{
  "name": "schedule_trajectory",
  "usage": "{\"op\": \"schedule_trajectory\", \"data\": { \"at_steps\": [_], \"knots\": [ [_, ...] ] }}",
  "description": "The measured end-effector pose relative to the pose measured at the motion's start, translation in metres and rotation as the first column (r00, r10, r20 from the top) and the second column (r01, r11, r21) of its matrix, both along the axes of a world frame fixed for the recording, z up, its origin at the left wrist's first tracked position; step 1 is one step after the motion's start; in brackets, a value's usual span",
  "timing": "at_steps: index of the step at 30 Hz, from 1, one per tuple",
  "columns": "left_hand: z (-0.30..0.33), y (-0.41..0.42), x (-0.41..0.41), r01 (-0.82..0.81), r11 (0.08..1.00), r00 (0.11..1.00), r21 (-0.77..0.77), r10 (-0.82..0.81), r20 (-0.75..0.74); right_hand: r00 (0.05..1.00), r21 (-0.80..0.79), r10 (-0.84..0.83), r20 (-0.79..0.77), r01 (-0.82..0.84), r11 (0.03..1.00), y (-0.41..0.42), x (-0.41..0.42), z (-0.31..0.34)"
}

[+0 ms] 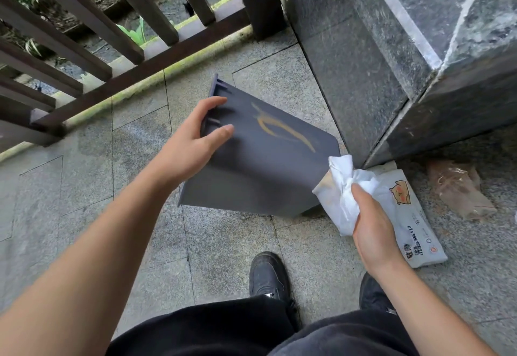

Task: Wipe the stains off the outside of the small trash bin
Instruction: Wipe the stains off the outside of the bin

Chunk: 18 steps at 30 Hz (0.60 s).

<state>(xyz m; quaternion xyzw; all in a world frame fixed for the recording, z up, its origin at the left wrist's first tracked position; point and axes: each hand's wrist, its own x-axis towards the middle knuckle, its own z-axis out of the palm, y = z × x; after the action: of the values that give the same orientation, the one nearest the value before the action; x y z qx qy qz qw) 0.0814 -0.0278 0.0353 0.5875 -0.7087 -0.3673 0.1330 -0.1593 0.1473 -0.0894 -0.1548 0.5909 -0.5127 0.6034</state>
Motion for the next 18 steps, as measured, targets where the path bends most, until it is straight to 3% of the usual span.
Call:
{"op": "schedule_trajectory", "data": {
  "at_steps": [3,5,9,12,16,18],
  "knots": [
    [0.002,-0.009,0.002,-0.118,0.988,0.989,-0.101,0.127,0.082,0.997,0.049,-0.012,-0.077,0.016,0.999,0.006,0.005,-0.003],
    [0.001,-0.013,-0.001,-0.187,0.976,0.98,-0.114,0.193,0.05,0.994,0.095,-0.023,-0.109,0.034,0.995,0.009,0.008,-0.006],
    [-0.004,-0.013,-0.008,-0.106,0.976,0.98,-0.19,0.136,0.149,0.991,0.124,-0.015,-0.13,0.032,0.992,0.01,0.01,-0.011],
    [-0.006,-0.016,-0.003,-0.149,0.985,0.976,-0.081,0.16,0.15,0.985,0.136,-0.022,-0.17,0.045,0.99,0.011,0.01,-0.015],
    [-0.004,-0.018,0.015,-0.354,0.911,0.909,0.213,0.389,-0.153,0.977,0.169,-0.042,-0.211,0.078,0.983,0.011,0.009,-0.016],
    [0.0,-0.02,0.024,-0.373,0.86,0.878,0.348,0.448,-0.168,0.975,0.179,-0.026,-0.219,0.066,0.982,0.011,0.009,-0.017]
  ]
}}
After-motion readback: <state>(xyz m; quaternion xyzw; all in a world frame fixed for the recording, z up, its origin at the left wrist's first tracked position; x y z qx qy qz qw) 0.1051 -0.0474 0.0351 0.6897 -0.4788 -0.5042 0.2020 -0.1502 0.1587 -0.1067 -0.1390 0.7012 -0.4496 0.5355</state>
